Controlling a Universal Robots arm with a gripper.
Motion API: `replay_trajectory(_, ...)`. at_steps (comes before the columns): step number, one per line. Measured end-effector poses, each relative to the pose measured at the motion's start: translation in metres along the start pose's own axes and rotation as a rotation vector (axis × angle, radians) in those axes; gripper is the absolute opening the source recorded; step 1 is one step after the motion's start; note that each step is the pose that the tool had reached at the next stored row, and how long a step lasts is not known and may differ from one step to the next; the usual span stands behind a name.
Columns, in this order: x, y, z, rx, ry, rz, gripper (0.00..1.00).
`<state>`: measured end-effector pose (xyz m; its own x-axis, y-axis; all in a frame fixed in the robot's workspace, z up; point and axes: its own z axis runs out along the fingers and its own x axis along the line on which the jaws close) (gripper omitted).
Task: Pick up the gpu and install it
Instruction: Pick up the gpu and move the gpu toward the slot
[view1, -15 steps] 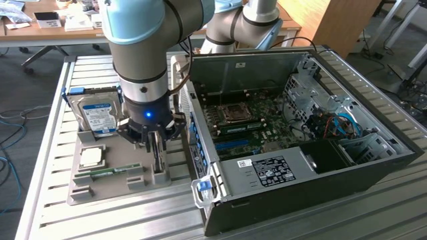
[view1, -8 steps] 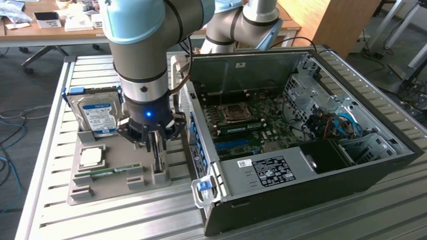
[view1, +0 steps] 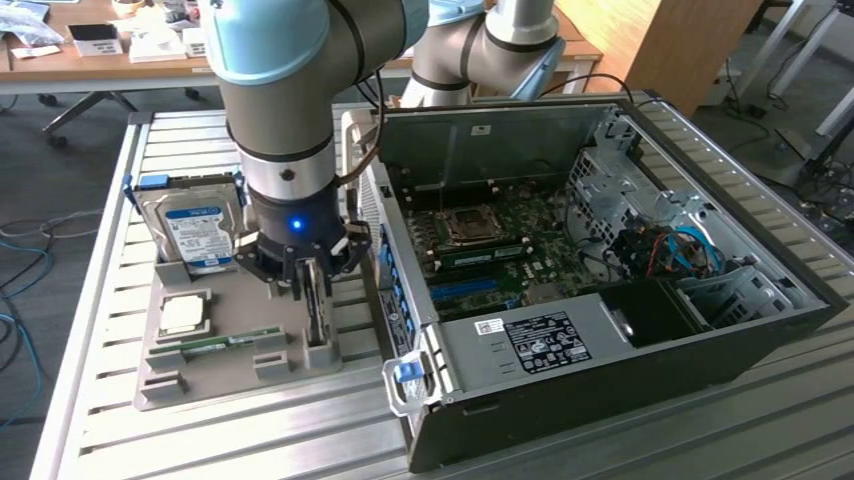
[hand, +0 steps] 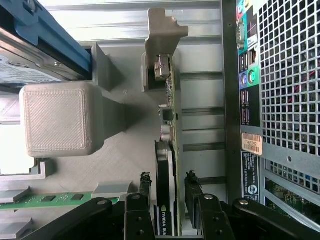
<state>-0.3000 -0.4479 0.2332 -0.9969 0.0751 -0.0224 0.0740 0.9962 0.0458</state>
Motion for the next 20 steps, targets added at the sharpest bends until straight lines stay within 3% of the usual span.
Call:
replay_trajectory(10, 0.0001, 0.0002, 0.0, -0.0002, 0.0001, 0.0, 0.42)
replay_trajectory(12, 0.0001, 0.0002, 0.0, -0.0002, 0.0001, 0.0, 0.4)
replay_trajectory(13, 0.0001, 0.0002, 0.0, -0.0002, 0.0001, 0.0, 0.33)
replay_trajectory(20, 0.0001, 0.0002, 0.0, -0.0001, 0.0001, 0.0, 0.33)
